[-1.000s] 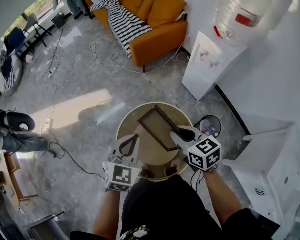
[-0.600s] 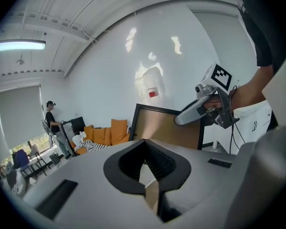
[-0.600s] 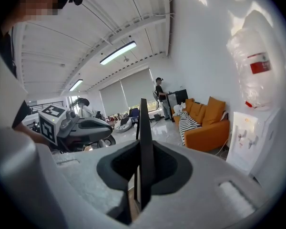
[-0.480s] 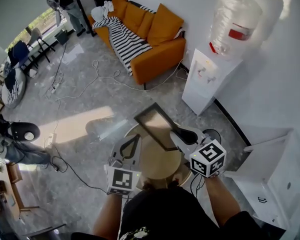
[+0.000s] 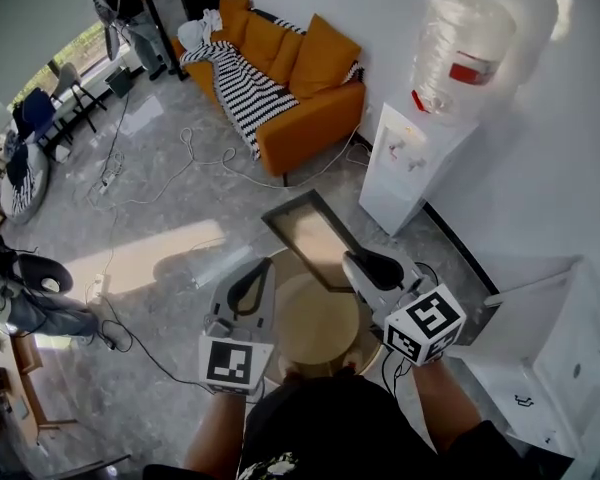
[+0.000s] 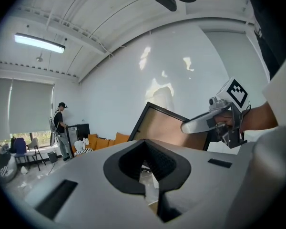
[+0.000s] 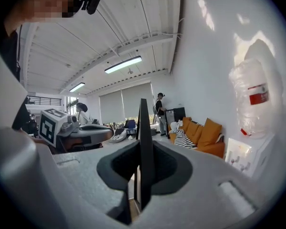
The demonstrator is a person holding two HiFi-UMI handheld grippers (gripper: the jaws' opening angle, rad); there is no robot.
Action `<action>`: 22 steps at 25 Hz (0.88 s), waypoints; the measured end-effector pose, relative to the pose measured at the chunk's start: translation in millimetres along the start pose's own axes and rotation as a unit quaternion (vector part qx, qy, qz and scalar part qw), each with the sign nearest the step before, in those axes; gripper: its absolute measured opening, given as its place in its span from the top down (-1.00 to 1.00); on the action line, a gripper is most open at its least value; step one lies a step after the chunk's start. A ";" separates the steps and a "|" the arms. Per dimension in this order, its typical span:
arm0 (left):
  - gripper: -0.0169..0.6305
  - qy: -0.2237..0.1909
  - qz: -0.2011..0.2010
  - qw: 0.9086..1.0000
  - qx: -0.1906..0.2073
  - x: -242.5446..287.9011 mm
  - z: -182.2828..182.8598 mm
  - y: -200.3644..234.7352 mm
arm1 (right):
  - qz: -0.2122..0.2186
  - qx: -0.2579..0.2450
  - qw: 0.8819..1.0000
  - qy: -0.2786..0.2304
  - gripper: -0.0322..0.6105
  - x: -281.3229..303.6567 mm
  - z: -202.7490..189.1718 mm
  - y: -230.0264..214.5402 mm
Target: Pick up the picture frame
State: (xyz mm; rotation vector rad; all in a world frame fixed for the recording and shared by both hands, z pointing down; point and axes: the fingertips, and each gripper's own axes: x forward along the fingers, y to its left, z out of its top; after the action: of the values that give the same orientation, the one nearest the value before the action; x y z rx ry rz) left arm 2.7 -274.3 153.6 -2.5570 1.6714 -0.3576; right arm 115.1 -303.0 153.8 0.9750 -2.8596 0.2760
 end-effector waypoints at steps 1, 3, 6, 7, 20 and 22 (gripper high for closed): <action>0.91 -0.004 0.002 1.000 -0.003 0.3 6.5 -0.3 | -0.004 -0.004 1.000 -0.006 0.73 -1.9 5.3 -0.8; 0.91 -0.010 0.011 1.000 -0.026 -0.7 22.0 -0.8 | -0.011 -0.017 1.000 -0.019 0.73 -6.3 17.5 -1.0; 0.91 -0.030 0.016 0.999 -0.037 -3.6 40.3 0.1 | -0.017 -0.034 0.998 -0.046 0.73 -13.7 39.2 2.6; 0.91 -0.037 0.017 0.998 -0.039 -4.5 45.9 0.7 | -0.018 -0.038 0.998 -0.055 0.73 -15.8 45.7 3.6; 0.91 -0.100 0.048 0.992 -0.055 -19.1 90.6 18.6 | -0.051 -0.096 0.985 -0.134 0.73 -33.4 95.7 13.2; 0.91 -0.103 0.053 0.992 -0.054 -21.1 91.2 21.7 | -0.054 -0.106 0.984 -0.130 0.73 -32.1 95.0 14.5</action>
State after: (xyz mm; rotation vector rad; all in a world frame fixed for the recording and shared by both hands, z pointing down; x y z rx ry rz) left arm -3.9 -270.5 57.8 -2.4650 1.7824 0.0061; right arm 127.4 -292.1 53.8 1.1937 -2.9674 -0.1749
